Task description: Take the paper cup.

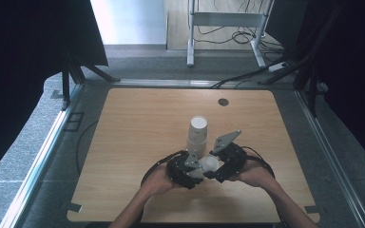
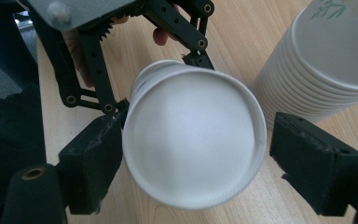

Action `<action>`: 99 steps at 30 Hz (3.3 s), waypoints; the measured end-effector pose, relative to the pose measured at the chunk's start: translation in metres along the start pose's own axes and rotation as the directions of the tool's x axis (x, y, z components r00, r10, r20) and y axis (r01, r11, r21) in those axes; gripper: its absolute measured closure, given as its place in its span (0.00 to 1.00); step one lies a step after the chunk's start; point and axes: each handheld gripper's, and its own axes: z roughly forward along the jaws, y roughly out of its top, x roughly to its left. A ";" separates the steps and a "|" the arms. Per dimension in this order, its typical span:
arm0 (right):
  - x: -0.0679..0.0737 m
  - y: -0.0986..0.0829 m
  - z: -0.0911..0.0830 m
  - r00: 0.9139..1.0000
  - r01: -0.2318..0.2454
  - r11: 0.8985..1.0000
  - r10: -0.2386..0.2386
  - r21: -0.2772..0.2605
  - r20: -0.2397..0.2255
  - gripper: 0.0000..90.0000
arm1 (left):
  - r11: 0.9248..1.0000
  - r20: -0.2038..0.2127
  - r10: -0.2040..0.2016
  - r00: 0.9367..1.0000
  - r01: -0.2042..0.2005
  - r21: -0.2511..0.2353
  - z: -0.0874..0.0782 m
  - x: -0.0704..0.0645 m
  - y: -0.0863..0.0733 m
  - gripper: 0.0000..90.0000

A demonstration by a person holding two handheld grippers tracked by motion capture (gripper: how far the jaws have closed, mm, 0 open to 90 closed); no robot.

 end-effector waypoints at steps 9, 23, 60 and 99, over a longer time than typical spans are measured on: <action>-0.001 -0.001 0.008 1.000 0.012 0.999 -0.011 0.046 -0.021 0.28 | 0.999 0.002 0.016 1.000 -0.016 0.031 0.006 -0.002 0.004 0.40; 0.001 -0.002 0.008 0.999 0.011 0.998 -0.008 0.069 -0.032 0.39 | 0.999 0.005 0.030 1.000 -0.030 0.031 0.010 -0.003 0.006 0.31; -0.006 -0.029 -0.029 0.994 -0.068 0.957 0.040 -0.282 -0.102 0.40 | 0.948 0.142 -0.072 0.987 0.112 -0.298 -0.033 0.006 -0.004 0.12; -0.012 -0.041 -0.024 0.976 -0.084 0.938 0.009 -0.337 -0.217 0.39 | 0.918 0.180 0.004 0.984 0.068 -0.390 -0.028 0.005 -0.011 0.39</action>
